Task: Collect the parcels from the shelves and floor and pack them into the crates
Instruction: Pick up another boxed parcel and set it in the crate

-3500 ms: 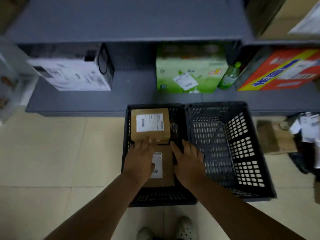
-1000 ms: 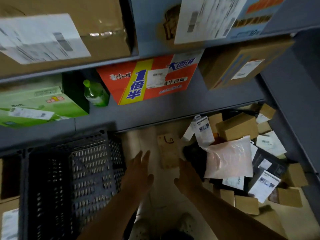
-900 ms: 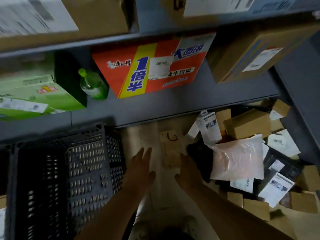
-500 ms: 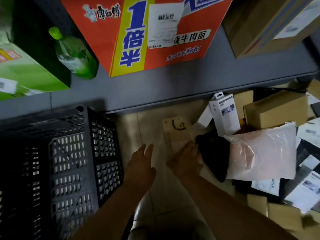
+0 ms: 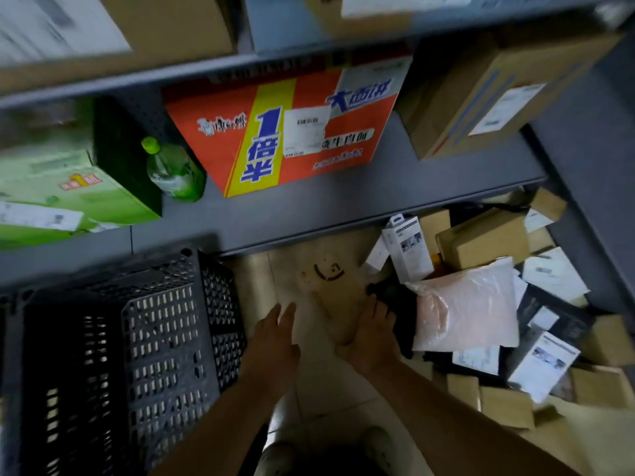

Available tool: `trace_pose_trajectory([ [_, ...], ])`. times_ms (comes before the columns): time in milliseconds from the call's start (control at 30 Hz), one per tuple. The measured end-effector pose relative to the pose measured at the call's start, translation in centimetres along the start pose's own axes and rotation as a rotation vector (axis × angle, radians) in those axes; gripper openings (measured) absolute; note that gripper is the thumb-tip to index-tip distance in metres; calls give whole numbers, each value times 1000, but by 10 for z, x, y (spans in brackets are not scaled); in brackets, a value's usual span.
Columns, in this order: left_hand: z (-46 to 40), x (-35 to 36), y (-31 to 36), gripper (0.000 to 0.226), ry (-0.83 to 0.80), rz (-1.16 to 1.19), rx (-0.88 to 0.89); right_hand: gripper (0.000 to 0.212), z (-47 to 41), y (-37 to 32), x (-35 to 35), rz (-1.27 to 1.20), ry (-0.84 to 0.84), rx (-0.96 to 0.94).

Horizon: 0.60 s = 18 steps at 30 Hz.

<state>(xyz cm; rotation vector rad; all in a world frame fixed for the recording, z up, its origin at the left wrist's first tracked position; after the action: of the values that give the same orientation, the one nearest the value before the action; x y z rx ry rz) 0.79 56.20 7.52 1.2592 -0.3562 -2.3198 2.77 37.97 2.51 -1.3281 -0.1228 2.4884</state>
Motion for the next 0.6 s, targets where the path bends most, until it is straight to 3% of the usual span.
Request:
trace_pose_trajectory([
  [167,52,-83,41,62,40,83,-47,121,69,-20,-103,70,5,-99],
  [333,97,-180,83,64,91,0,26,91,140,-49,-199,211,123,-241],
  [467,135,-257,122,55,124,100,100,97,195,-74,-270,285,181,-299],
  [600,168,-323,154,51,89,252,52,103,249,-100,-337,265,298,-376],
])
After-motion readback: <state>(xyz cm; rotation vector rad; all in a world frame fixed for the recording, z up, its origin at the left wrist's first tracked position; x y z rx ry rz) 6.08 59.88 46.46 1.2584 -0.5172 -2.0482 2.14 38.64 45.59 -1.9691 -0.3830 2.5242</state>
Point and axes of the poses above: each hand's wrist, its own z-axis away from the middle knuckle, its own x-axis out of the palm, y = z × x, the point moved 4 cm from there along -z, towards the middle knuckle, and after that the axes turned 2 degrees about z, right-handed, at the moved point
